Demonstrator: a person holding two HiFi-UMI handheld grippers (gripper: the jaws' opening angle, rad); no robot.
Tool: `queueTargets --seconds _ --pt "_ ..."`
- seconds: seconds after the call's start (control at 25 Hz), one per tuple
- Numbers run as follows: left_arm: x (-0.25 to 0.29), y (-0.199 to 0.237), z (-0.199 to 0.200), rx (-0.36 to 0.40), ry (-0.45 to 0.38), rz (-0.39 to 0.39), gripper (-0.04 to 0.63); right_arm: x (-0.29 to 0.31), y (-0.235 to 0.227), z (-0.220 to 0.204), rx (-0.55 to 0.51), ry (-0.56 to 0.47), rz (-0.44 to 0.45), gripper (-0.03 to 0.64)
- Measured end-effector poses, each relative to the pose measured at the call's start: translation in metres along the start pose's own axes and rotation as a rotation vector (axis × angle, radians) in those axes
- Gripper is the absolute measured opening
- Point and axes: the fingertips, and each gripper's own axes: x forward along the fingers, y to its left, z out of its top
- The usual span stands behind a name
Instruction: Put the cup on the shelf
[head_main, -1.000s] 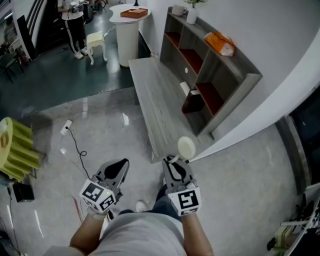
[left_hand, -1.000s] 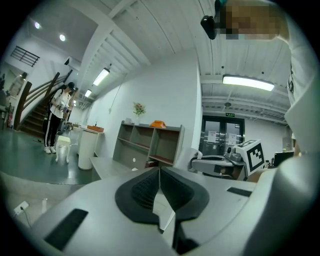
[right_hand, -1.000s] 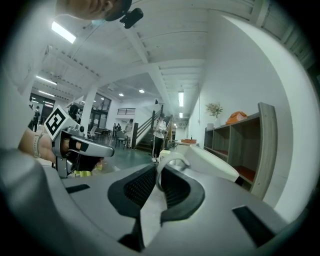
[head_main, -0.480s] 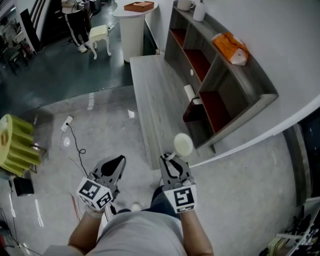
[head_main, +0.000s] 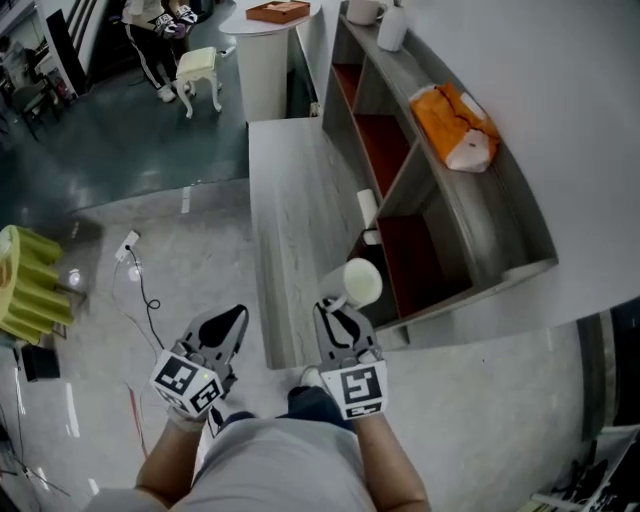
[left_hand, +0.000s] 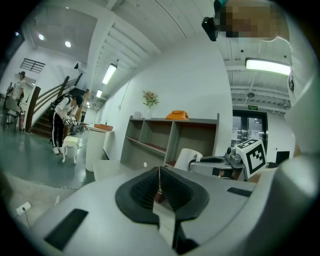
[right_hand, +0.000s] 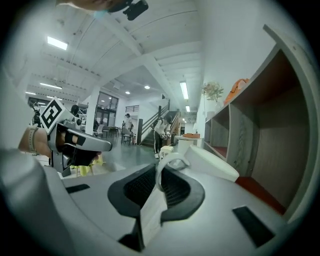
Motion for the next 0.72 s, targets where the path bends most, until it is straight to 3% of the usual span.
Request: queueTargets --seconds 0.36,0.72 --pt "0.060 -0.002 0.016 -0.006 -0.011 0.067 0.018 0.037 -0.080 0.002 -0.018 0.038 -0.052 0.040" --pt "0.085 0.004 0.030 0.017 0.006 0.037 0.018 0.062 -0.136 -0.008 0.013 0.092 -0.182 0.040"
